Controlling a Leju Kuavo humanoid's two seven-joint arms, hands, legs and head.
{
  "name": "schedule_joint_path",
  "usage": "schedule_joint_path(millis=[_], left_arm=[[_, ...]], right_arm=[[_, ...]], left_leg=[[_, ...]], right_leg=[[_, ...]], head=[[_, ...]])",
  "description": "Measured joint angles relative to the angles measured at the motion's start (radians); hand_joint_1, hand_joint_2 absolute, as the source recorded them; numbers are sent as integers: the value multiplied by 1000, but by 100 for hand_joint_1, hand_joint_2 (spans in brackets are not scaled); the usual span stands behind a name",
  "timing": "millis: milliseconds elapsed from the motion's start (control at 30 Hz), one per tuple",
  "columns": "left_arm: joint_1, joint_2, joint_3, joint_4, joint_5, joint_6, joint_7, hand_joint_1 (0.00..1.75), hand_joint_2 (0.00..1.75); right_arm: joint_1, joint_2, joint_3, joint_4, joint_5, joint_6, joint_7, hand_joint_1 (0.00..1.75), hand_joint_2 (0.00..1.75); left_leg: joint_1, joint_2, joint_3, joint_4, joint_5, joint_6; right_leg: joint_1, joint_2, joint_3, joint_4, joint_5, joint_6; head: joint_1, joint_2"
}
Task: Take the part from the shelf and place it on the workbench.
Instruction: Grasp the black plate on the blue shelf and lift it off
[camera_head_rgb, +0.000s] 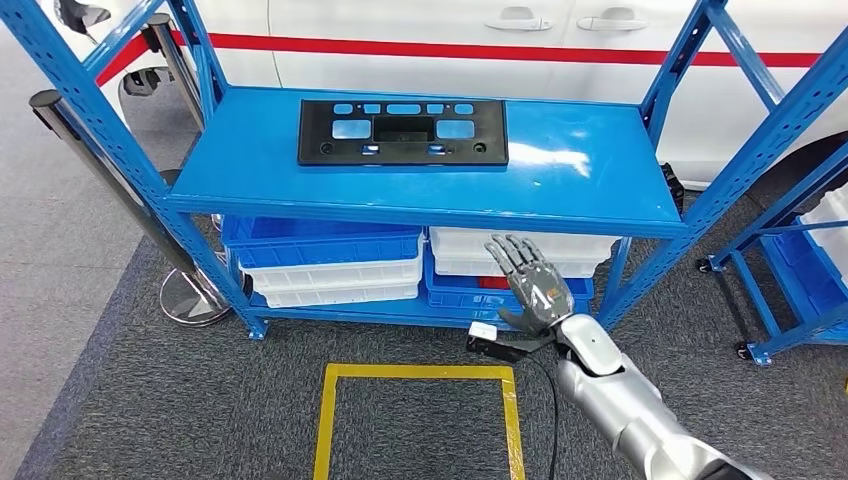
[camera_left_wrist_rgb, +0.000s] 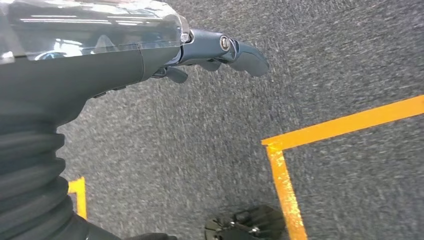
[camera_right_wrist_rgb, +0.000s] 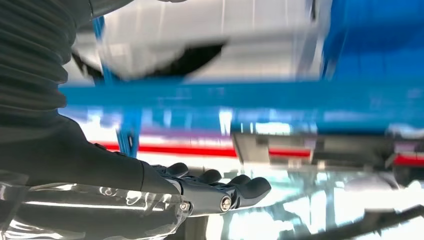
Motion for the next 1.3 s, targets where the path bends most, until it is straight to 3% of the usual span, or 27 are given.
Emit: schedule_joint_path(millis=[233, 367, 500, 667, 1067, 1300], left_arm=[[-5, -4, 40, 0, 29, -19, -21, 0, 175], [-7, -5, 74, 0, 69, -52, -36, 0, 0], [-6, -6, 109, 0, 99, -92, -74, 0, 0], [-7, -6, 148, -1, 145, -150, -104, 0, 0], [-5, -6, 252, -1, 257, -256, -69, 0, 0], [-6, -6, 283, -1, 272, -260, -54, 0, 0]], right_arm=[[-121, -47, 43, -41, 8, 60, 20, 0, 175], [-223, -83, 69, -48, -61, 154, 14, 0, 175], [-287, -117, 89, -47, -128, 189, 5, 0, 175], [-286, -140, 111, -40, -157, 167, 4, 0, 175], [-303, -148, 170, -23, -170, 160, 15, 0, 175], [-337, -151, 206, -23, -150, 167, 39, 0, 175]], left_leg=[[-1, 0, -4, 0, 2, 1], [-3, 1, -7, 0, 4, 2], [-3, 0, -8, 0, 4, 2], [-3, 0, -8, 0, 4, 2], [-5, 0, -12, 6, 3, 5], [-5, 1, -15, 1, 11, 24]], right_leg=[[-1, 0, -4, 0, 2, 0], [-3, 1, -8, 1, 4, 2], [-3, 0, -8, 1, 4, 2], [-3, 0, -8, 1, 4, 2], [-5, 1, -9, 0, 7, 7], [-10, 1, -13, 18, 10, 24]], head=[[0, 0], [0, 0], [0, 0], [0, 0], [0, 0], [0, 0]])
